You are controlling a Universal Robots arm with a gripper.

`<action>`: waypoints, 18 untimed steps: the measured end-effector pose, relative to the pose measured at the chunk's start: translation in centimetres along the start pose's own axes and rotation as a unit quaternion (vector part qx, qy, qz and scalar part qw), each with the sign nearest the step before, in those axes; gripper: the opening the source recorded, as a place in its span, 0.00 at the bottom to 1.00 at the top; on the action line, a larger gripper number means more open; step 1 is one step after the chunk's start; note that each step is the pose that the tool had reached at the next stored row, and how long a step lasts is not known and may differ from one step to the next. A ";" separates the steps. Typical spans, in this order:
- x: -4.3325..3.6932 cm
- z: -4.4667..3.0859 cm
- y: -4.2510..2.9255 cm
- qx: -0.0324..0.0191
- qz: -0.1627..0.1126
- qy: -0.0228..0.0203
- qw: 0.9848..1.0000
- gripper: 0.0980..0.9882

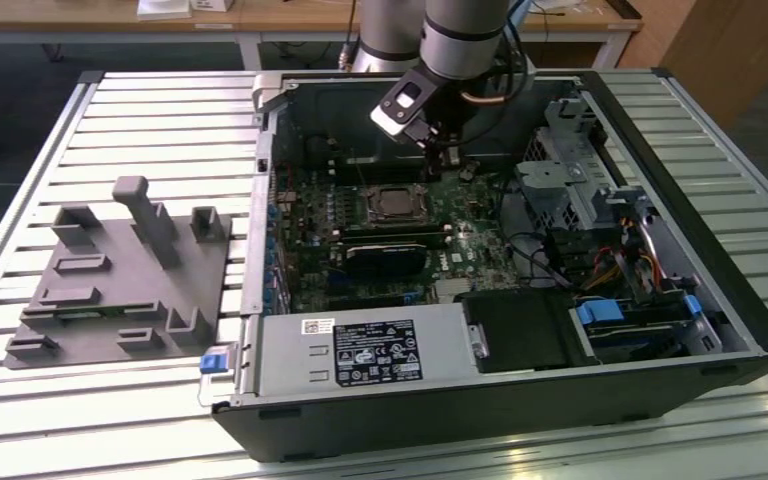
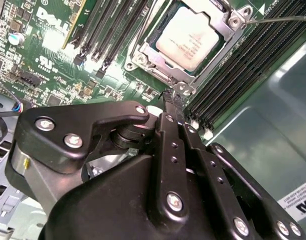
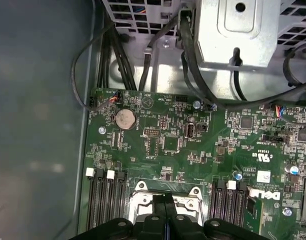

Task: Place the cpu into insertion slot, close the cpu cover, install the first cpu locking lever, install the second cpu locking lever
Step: 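Close the cpu cover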

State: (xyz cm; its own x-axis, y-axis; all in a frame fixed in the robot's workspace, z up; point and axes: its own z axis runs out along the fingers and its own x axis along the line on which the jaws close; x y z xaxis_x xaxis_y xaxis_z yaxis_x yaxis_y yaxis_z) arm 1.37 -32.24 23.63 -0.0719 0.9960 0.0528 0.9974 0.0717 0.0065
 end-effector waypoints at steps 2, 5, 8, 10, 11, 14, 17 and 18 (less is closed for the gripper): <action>0.00 0.18 -0.16 0.000 0.000 0.000 1.000 0.01; 0.03 0.39 -0.78 0.000 0.000 0.000 1.000 0.01; 0.09 0.52 -1.59 0.000 0.000 0.000 1.000 0.01; 0.09 0.71 -1.80 0.000 0.000 0.000 1.000 0.01; 0.08 0.88 -1.81 0.001 0.000 0.000 1.000 0.01; 0.06 1.44 -1.96 0.002 0.000 0.000 1.000 0.01; 0.09 1.72 -2.74 0.002 0.000 0.000 1.000 0.01; 0.11 1.76 -3.05 0.002 0.000 0.000 1.000 0.01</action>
State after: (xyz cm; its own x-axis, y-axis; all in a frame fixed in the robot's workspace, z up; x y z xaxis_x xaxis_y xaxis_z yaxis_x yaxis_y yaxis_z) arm -1.68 -32.26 21.86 -0.0718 0.9960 0.0526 0.9974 0.0717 0.0032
